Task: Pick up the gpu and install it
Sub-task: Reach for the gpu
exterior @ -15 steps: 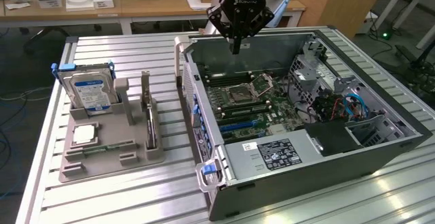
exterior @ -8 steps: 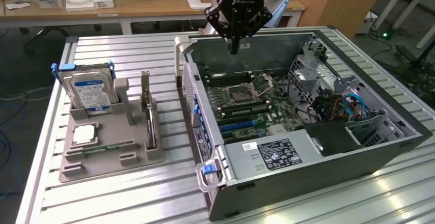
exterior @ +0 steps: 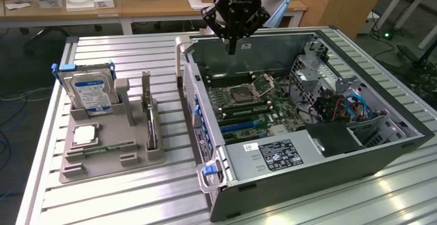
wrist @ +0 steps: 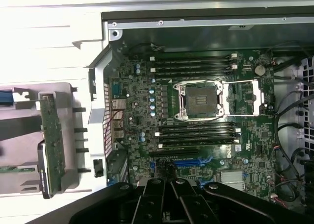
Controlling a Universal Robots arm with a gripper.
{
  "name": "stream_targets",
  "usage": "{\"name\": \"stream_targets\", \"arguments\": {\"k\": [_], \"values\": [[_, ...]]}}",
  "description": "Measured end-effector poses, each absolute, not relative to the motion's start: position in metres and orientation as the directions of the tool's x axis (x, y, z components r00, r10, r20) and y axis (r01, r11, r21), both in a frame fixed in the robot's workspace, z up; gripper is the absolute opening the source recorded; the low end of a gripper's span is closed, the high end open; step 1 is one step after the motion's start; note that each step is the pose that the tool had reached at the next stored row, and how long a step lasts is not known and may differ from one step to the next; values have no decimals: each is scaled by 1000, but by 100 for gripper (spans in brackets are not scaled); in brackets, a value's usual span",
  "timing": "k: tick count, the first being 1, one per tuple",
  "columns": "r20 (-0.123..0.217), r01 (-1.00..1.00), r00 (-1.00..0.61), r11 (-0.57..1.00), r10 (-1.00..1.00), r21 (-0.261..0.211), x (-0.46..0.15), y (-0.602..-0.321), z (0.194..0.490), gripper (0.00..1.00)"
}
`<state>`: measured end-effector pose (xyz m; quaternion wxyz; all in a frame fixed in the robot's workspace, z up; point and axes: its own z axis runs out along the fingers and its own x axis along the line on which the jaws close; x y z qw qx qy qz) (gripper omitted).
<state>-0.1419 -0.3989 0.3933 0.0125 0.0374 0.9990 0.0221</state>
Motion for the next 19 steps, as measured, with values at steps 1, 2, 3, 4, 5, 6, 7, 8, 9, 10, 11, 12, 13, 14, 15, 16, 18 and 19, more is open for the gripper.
{"name": "stream_targets", "arguments": {"k": [1,2,3,4,5,6,7,8,9,10,11,12,13,14,15,16,18,19], "values": [[-23,74,-997,996,75,45,-144,-399,393,10],[-23,74,-997,996,75,45,-146,-399,393,10],[-23,74,-997,996,75,45,-149,-399,393,10],[-23,74,-997,996,75,45,-152,-399,393,10],[-23,74,-997,996,75,45,-155,-399,393,10],[-23,74,-997,996,75,45,-158,-399,393,10],[-23,74,-997,996,75,45,-160,-399,393,10],[-23,74,-997,996,75,45,-163,-399,393,10],[-23,74,-997,996,75,45,-166,-399,393,10],[-23,74,-997,996,75,45,-169,-399,393,10],[-23,74,-997,996,75,45,-172,-399,393,10],[-23,74,-997,996,75,45,-174,-399,393,10],[-23,74,-997,996,75,45,-177,-399,393,10],[-23,74,-997,996,75,45,-179,-399,393,10],[-23,74,-997,996,75,45,-181,-399,393,10],[-23,74,-997,996,75,45,-183,-399,393,10],[-23,74,-997,996,75,45,-187,-399,393,10],[-23,74,-997,996,75,45,-189,-399,393,10]]}}
